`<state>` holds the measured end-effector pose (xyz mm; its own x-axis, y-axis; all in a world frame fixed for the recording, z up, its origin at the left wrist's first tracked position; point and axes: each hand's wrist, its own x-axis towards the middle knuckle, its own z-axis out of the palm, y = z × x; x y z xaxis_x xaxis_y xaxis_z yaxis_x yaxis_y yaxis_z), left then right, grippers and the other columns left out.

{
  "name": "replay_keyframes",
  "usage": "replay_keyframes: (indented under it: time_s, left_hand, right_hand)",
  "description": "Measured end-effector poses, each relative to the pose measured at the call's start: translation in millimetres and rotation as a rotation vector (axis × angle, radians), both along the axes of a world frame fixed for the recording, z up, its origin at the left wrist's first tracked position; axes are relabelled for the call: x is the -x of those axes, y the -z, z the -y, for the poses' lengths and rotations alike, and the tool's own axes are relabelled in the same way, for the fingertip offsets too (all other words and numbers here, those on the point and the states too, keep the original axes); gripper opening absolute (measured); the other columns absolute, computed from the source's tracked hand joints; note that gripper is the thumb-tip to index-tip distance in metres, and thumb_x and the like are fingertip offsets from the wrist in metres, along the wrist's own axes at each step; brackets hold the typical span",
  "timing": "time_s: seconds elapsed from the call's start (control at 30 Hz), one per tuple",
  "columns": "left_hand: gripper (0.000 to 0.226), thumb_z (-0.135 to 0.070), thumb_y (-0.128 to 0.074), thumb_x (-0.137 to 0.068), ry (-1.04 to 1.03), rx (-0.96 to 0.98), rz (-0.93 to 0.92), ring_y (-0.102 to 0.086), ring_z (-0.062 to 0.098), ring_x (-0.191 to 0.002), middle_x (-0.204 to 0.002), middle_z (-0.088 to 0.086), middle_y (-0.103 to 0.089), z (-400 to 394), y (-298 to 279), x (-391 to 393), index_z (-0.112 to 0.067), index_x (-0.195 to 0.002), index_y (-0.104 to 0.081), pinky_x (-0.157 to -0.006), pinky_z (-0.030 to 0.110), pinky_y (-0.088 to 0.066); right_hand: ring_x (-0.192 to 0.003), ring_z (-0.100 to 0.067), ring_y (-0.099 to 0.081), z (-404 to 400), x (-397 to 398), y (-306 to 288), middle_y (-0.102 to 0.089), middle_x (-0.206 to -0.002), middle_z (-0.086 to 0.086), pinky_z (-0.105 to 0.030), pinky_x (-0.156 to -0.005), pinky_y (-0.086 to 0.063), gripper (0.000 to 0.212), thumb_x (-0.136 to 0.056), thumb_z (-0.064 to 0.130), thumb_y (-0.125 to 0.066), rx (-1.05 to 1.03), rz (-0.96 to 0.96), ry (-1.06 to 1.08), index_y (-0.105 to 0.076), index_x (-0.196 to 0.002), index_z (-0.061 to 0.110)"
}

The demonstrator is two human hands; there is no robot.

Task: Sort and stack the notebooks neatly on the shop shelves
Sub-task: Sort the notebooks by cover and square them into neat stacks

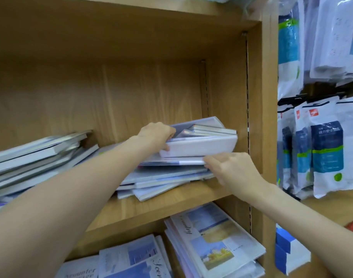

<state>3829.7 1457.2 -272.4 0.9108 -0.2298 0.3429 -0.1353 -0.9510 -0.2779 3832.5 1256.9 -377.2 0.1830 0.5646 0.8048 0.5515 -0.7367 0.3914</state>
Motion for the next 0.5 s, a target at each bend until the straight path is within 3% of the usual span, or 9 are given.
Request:
replay_keyframes:
  time_s: [0.07, 0.13, 0.2, 0.23, 0.3, 0.37, 0.43, 0.5]
  left_hand:
    - [0.028, -0.023, -0.066, -0.084, 0.011, 0.019, -0.032, -0.045, 0.025, -0.081, -0.09, 0.006, -0.048, -1.8, 1.9, -0.7, -0.015, -0.083, -0.038, -0.067, 0.032, -0.035]
    - [0.026, -0.021, -0.065, -0.084, 0.029, 0.045, -0.067, -0.047, 0.025, -0.086, -0.091, 0.004, -0.048, -8.0, 11.0, 2.9, -0.015, -0.084, -0.039, -0.069, 0.03, -0.034]
    - [0.019, -0.02, -0.062, -0.085, 0.067, 0.112, -0.086, -0.048, 0.024, -0.087, -0.086, -0.001, -0.047, -15.1, 22.2, 7.9, -0.017, -0.087, -0.043, -0.068, 0.028, -0.031]
    - [0.012, -0.02, -0.06, -0.087, 0.094, 0.164, -0.107, -0.048, 0.023, -0.087, -0.083, -0.002, -0.048, -20.4, 25.5, 9.5, -0.018, -0.09, -0.048, -0.068, 0.027, -0.031]
    - [0.013, -0.022, -0.054, -0.091, 0.142, 0.237, -0.174, -0.051, 0.022, -0.091, -0.09, 0.0, -0.058, -28.9, 26.6, 15.7, -0.019, -0.102, -0.06, -0.075, 0.027, -0.036]
    - [0.024, -0.028, -0.048, -0.095, 0.188, 0.398, -0.203, -0.054, 0.022, -0.109, -0.114, 0.002, -0.063, -36.2, 20.1, 25.9, -0.019, -0.112, -0.062, -0.092, 0.029, -0.038]
    - [0.032, -0.036, -0.047, -0.094, 0.229, 0.497, -0.118, -0.052, 0.023, -0.115, -0.121, 0.003, -0.06, -41.4, 7.4, 40.5, -0.016, -0.117, -0.059, -0.098, 0.034, -0.037]
    - [0.033, -0.029, -0.05, -0.094, 0.192, 0.427, 0.086, -0.051, 0.024, -0.112, -0.12, 0.005, -0.058, -46.8, -5.2, 55.4, -0.016, -0.124, -0.052, -0.096, 0.037, -0.038]
  right_hand:
    - [-0.045, -0.017, -0.058, -3.3, 17.1, 3.7, -0.061, -0.054, 0.002, -0.021, -0.034, -0.039, 0.001, -0.065, 0.016, -0.066, -0.024, -0.022, -0.039, -0.066, -0.066, 0.016]
    - [-0.067, -0.016, -0.067, -2.7, 25.8, 6.0, -0.068, -0.077, 0.003, -0.023, -0.046, -0.044, 0.013, -0.077, 0.017, -0.059, 0.026, -0.184, 0.101, -0.068, -0.087, 0.018]
    - [-0.097, -0.02, -0.062, 9.7, 21.3, 7.7, -0.063, -0.109, 0.002, -0.028, -0.068, -0.047, 0.032, -0.089, 0.009, -0.046, 0.074, -0.437, 0.309, -0.056, -0.117, 0.023]
    - [-0.1, -0.023, -0.06, 15.5, 18.4, 4.3, -0.061, -0.112, 0.002, -0.03, -0.073, -0.047, 0.04, -0.09, 0.006, -0.042, 0.071, -0.506, 0.377, -0.05, -0.123, 0.026]
    - [-0.094, -0.025, -0.06, 18.6, 14.2, -10.7, -0.062, -0.106, 0.0, -0.03, -0.071, -0.049, 0.045, -0.089, 0.003, -0.041, 0.058, -0.481, 0.452, -0.048, -0.125, 0.029]
    - [-0.093, -0.026, -0.06, 13.5, 12.4, -38.5, -0.062, -0.103, -0.002, -0.029, -0.066, -0.041, 0.042, -0.09, 0.004, -0.041, 0.047, -0.42, 0.5, -0.05, -0.124, 0.027]
    - [-0.088, -0.027, -0.059, 5.5, 17.8, -74.8, -0.061, -0.097, -0.003, -0.03, -0.064, -0.037, 0.029, -0.092, 0.006, -0.042, 0.023, -0.322, 0.49, -0.054, -0.116, 0.019]
    - [-0.079, -0.025, -0.056, -2.5, 34.1, -116.9, -0.059, -0.089, -0.003, -0.03, -0.061, -0.035, 0.019, -0.093, 0.008, -0.044, -0.026, -0.19, 0.431, -0.057, -0.107, 0.014]
